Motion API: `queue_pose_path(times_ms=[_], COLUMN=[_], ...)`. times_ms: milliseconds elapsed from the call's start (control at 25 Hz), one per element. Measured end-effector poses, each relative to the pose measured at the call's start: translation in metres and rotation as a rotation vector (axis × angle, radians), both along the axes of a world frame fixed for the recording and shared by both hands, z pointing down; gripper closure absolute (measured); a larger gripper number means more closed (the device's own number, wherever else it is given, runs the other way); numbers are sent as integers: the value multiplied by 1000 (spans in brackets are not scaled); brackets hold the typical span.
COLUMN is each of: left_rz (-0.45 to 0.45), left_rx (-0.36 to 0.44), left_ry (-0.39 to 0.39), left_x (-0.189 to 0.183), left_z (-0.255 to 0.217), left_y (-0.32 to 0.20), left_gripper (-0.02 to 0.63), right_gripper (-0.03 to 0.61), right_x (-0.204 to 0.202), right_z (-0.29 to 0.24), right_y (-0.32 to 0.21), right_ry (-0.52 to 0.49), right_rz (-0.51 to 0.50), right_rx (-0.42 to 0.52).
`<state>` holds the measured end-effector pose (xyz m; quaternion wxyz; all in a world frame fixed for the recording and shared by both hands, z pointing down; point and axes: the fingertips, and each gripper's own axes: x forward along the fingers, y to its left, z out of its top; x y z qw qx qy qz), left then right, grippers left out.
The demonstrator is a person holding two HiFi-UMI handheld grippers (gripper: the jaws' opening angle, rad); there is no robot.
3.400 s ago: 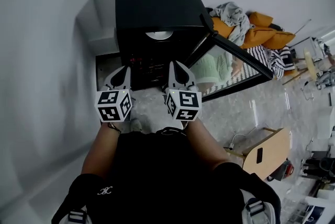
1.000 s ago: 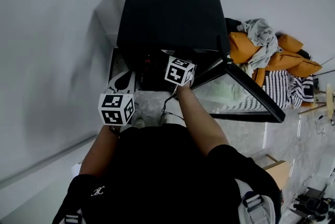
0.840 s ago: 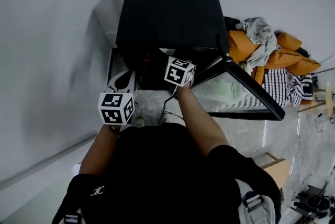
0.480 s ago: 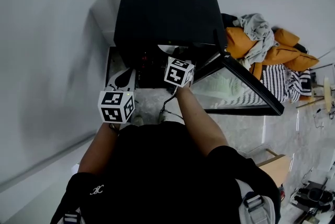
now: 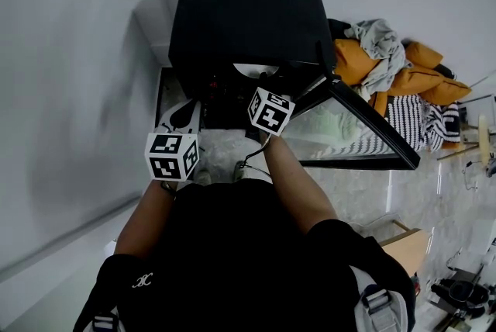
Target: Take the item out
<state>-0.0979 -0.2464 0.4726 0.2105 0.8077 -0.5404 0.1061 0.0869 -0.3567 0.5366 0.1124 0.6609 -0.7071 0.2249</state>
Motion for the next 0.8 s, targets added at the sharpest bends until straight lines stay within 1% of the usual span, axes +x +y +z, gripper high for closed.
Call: queue_pose_path(times_ms=[80,160,320,400,480,520,600,720,800], left_rz=[1,1,2,2,1,0,-2,-5,-5], left_rx=[-4,-8,-9,-10,-11,-10,-10,-11,-13], left_ry=[-1,-1,-2,-2,-2,-2,-2,-2,-3], left_x=[1,1,3,4,3,3,1,1,1], left_z=[1,2,3,4,5,5,4,4,5], left_y=[0,0,0,-1,0,0,-1,-1,-1], left_gripper=[606,606,606,606,606,606,607,606,606], right_gripper=[449,449,449,486,495,497,504,516,535], right_x=[-4,-7,-5,-4,-5,-6,-9,-12,-13], right_z=[1,5,10,15,20,22,24,26,24], right_y=[5,7,8,7,6,6,4,2,0], right_ry=[-140,-320,-673,-819,-949,-996,-1048,-1080,-1071], right_rz=[-6,18,103,154,199,213,224,223,213], right_rx=[-17,-58,-148,-199,-246,-260,-275,-288,-283])
